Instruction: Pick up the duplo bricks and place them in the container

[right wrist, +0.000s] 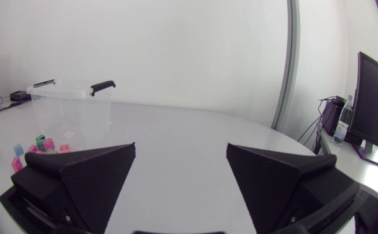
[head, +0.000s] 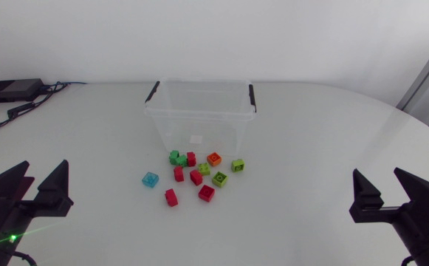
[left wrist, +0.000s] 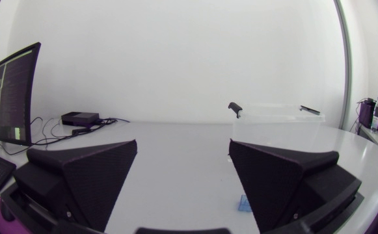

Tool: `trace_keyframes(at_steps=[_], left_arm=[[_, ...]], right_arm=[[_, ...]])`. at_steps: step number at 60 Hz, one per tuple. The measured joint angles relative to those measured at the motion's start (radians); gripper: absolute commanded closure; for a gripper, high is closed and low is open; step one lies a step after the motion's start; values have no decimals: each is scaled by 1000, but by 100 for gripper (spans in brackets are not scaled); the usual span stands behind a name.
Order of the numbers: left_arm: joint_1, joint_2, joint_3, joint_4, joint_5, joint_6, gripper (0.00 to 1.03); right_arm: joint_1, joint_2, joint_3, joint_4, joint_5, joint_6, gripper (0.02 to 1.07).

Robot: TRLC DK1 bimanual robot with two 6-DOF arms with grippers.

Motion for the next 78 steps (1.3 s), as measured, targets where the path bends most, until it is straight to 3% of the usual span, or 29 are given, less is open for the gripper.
trace_keyframes(at_steps=[17,29,49,59,65,71,78], left_arm=[[-8,0,0,0,0,0,5],[-14,0,0,6,0,0,5],[-14,34,82,20,0,0,5],[-18,301,292,18,0,-10,5],[-67,439,378,-10,0,-28,5],[-130,606,466,-109,0,-34,6],[-148,802,563,-219,-2,-34,6]], right_arm=[[0,0,0,12,0,0,6],[7,0,-8,154,2,0,6],[66,44,46,212,23,0,6],[67,235,172,293,26,0,6],[87,348,233,302,26,0,6],[129,489,277,308,26,0,6],[153,631,282,307,18,0,6]])
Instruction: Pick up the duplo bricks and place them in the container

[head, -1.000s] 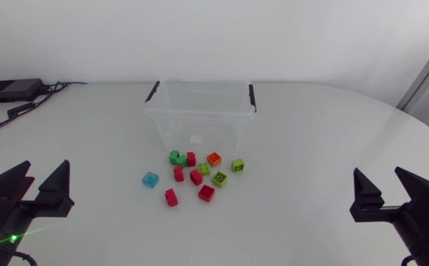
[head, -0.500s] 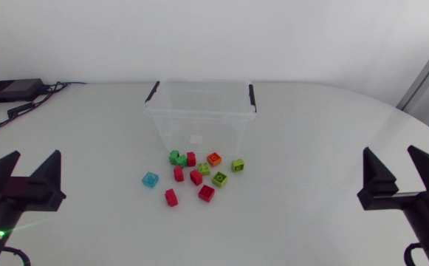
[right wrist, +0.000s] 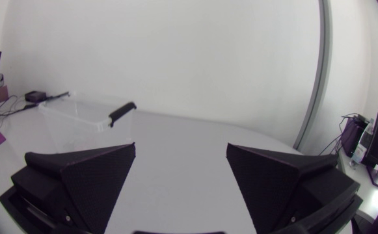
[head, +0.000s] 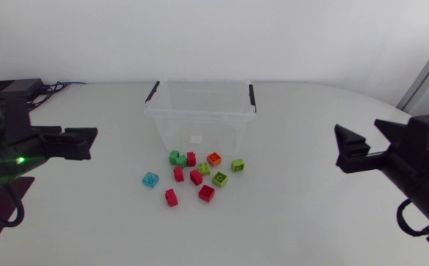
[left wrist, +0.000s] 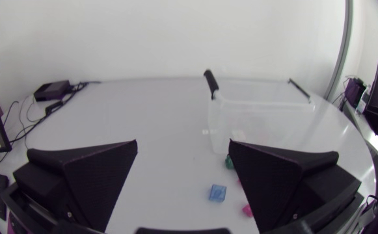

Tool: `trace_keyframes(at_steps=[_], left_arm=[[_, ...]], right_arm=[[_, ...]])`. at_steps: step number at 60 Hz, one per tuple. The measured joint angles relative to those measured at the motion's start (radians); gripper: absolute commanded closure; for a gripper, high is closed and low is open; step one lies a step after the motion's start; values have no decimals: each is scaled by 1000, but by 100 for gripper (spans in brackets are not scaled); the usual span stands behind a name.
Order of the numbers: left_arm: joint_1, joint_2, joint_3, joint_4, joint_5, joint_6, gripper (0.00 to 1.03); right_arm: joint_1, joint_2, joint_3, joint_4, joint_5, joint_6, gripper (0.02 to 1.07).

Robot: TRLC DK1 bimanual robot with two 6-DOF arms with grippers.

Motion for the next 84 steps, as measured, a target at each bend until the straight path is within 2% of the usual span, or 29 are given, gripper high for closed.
trace_keyframes(at_steps=[8,15,22,34,53,59,65,68,76,84], left_arm=[[-19,261,122,-175,-3,42,5],[-42,448,186,-241,2,97,5],[-65,599,221,-246,37,114,6],[-96,819,323,-244,51,118,7],[-187,926,346,-163,52,118,14],[-191,951,346,-142,54,118,23],[-191,977,346,-116,54,118,46],[-191,982,346,-105,54,118,64],[-191,983,346,-80,55,126,72],[-191,980,343,-76,59,142,73]], right_arm=[[4,149,7,-64,-59,0,6],[9,208,16,-142,-91,0,6],[40,241,34,-216,-97,0,6],[53,359,74,-226,-121,0,6],[138,550,208,-370,-100,-34,6],[163,603,244,-370,-92,-38,6],[208,629,257,-357,-68,-38,7],[224,633,257,-335,-67,-38,7],[267,668,261,-244,-66,-36,7],[288,761,297,-213,-66,-16,7]])
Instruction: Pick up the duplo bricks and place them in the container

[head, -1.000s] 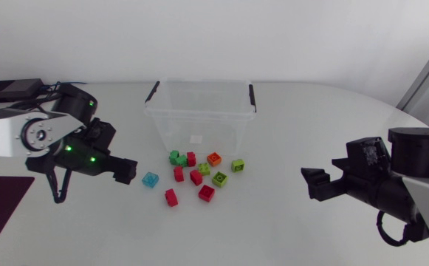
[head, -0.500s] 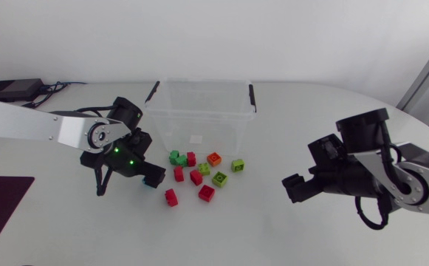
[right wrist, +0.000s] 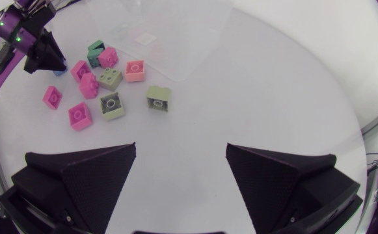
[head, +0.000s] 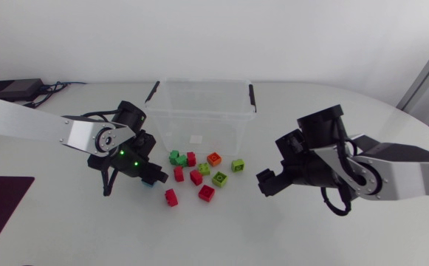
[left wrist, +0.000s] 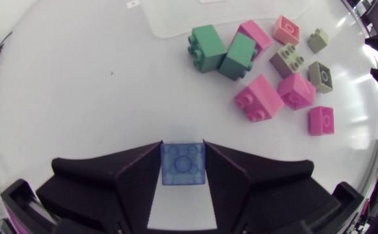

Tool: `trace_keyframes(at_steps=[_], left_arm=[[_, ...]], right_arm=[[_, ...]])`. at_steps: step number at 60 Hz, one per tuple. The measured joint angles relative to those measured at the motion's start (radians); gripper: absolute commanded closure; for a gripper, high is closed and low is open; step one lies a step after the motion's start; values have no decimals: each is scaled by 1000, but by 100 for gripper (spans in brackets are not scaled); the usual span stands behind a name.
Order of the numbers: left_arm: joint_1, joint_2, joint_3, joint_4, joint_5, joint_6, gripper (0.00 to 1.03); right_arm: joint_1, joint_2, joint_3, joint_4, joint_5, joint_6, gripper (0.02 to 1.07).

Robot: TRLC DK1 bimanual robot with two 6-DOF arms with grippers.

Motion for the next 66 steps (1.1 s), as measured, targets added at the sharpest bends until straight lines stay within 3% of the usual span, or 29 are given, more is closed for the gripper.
trace_keyframes(at_steps=[8,22,35,42,50,66], left_arm=[[0,-53,-17,-2,4,10,73],[47,-244,-15,-35,83,29,73],[76,-340,10,-41,145,24,73],[117,-374,37,-2,208,-2,73],[131,-422,40,71,264,-37,73],[131,-430,75,140,277,-86,73]], right_arm=[[26,87,43,20,-1,39,8],[71,197,95,79,3,90,12],[107,309,129,150,56,135,21],[110,343,130,180,83,148,31],[110,370,136,226,120,159,31],[140,438,171,248,131,167,31]])
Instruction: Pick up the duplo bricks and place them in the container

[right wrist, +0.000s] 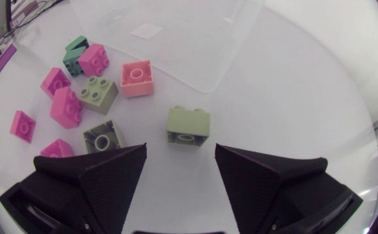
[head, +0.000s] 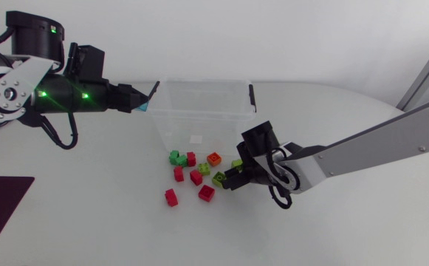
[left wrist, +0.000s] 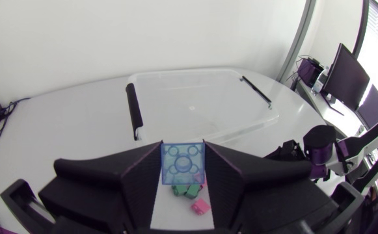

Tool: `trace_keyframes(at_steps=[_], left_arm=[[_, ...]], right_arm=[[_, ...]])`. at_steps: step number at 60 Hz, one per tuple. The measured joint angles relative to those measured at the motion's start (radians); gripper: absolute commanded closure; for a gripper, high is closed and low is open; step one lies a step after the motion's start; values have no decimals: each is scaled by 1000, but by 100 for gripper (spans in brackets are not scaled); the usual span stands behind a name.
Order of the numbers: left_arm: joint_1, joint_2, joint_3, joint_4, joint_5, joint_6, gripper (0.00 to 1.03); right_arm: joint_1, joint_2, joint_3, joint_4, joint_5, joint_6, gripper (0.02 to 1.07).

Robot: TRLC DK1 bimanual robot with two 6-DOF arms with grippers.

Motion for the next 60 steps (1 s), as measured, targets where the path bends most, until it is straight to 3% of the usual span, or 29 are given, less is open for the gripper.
trace_keyframes(at_steps=[9,14,22,31,36,43,47,49,51,52,60], left_arm=[[-1,26,11,65,0,-22,73],[-1,49,21,108,0,-34,73],[-9,98,66,148,0,-51,73],[-44,190,131,185,-2,-67,72],[-64,239,153,202,-20,-72,72],[-80,296,179,219,-28,-75,69],[-87,316,185,237,-55,-75,56],[-90,326,190,245,-74,-74,43],[-94,336,197,249,-88,-74,21],[-96,340,199,253,-95,-74,15],[-108,352,203,272,-102,-73,8]], right_arm=[[2,32,27,3,12,4,32],[2,42,31,24,19,7,48],[2,42,32,50,23,7,58],[1,66,42,58,22,7,80],[1,66,44,59,23,7,87],[1,47,36,55,22,6,87],[1,8,20,47,22,6,87],[1,-24,11,34,22,6,87],[1,-56,6,18,22,6,87],[0,-72,3,13,22,6,87],[-5,-242,-5,-69,22,3,87]])
